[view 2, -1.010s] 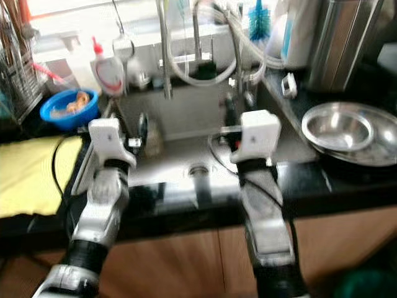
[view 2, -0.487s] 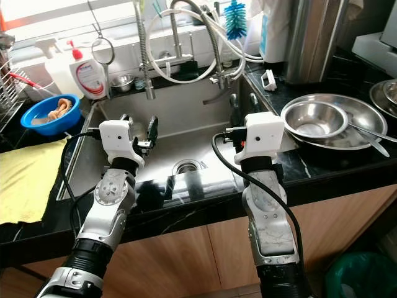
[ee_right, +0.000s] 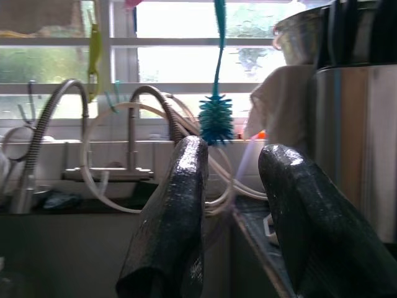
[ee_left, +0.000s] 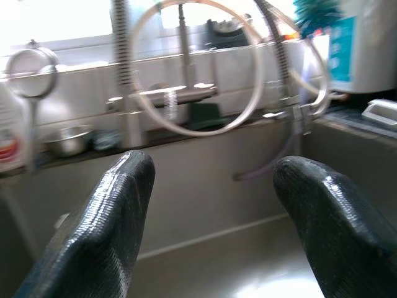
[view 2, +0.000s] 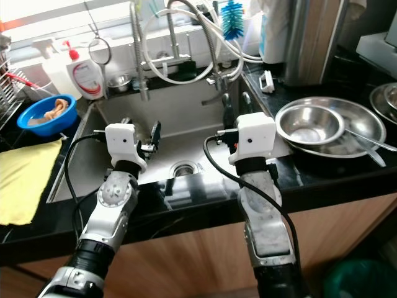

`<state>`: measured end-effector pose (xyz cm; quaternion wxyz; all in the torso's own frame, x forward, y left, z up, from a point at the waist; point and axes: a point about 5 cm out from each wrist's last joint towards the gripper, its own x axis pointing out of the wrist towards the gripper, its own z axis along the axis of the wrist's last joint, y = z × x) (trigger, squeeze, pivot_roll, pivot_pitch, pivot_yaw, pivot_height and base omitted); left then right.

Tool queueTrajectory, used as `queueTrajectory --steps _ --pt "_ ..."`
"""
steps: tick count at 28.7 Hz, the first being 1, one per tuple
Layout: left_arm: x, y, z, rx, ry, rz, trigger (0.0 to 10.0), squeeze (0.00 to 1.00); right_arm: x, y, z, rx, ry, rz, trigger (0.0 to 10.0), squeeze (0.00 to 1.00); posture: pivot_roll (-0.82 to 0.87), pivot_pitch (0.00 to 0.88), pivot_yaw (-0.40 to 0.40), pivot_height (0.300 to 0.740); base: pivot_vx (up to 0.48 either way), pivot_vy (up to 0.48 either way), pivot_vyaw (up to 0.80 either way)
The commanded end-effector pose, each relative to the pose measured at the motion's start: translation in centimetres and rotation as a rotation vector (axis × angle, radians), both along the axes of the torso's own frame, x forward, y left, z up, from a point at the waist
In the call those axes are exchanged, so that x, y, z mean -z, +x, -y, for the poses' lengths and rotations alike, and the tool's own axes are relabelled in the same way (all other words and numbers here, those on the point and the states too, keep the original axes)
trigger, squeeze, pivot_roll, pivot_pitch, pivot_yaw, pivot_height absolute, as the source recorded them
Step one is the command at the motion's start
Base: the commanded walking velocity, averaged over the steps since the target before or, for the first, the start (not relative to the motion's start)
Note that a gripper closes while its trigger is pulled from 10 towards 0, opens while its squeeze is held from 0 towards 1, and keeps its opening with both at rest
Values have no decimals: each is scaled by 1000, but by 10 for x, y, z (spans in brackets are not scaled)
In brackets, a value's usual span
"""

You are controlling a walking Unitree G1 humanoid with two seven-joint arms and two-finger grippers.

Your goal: Kitchen organization

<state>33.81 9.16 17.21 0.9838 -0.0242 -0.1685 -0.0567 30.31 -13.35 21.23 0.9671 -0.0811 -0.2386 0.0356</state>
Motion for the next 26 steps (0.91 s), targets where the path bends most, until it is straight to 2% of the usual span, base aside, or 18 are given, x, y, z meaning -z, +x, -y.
queueTrajectory --steps 1,10,17,22,26 --pt "2 3 -6 -27 -4 -11 10000 0 -3 -4 -9 -33 -5 13 10000 0 -326 0 173 740 0 0 0" --pt "3 2 -7 -33 -20 -13 10000 0 -4 -6 -12 -46 -17 13 10000 0 -329 0 167 740 0 0 0" --pt "7 4 -6 -32 -25 -26 10000 0 5 -25 -10 -40 -48 -18 10000 0 -357 0 170 740 0 0 0" --pt "3 6 -4 -28 -30 -17 10000 0 -16 -38 -8 -40 -106 42 10000 0 -373 0 175 740 0 0 0" --pt "5 5 -6 -32 -39 -24 10000 0 -13 -37 -6 -33 -94 31 10000 0 -375 0 175 740 0 0 0"
